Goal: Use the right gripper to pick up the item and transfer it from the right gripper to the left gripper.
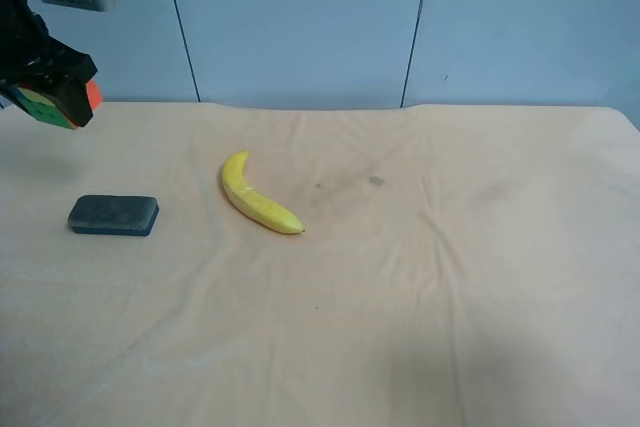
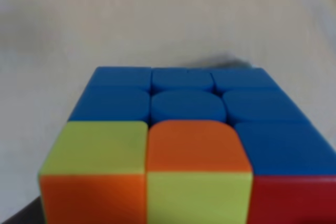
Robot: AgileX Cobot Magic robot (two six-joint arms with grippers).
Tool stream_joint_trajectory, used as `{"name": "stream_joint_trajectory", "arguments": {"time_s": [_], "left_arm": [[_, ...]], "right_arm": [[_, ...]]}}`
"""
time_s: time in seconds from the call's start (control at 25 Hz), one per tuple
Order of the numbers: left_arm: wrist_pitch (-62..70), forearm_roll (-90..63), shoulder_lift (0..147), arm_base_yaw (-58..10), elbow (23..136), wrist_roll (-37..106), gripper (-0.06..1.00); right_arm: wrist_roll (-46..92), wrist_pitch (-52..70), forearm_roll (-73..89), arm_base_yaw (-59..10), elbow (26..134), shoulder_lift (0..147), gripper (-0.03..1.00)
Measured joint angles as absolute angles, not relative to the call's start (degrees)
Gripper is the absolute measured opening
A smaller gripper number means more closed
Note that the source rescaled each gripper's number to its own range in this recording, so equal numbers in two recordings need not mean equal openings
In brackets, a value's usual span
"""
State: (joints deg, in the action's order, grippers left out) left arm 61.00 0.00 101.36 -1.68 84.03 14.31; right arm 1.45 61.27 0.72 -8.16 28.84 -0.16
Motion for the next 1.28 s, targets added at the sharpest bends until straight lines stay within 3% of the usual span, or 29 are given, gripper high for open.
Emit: {"name": "stream_joint_trajectory", "arguments": {"time_s": [0.64, 1.28], "left_arm": [[63.22, 0.00, 122.33, -1.68, 100.97, 14.31, 0.00], [61.88, 0.59, 125.21, -1.68, 101.92, 15.00, 0.00]], "right_arm": [[1.45, 61.27, 0.76, -8.16, 28.84, -0.16, 1.00], [1.45, 61.27, 0.76, -8.16, 28.84, -0.16, 1.00]]}}
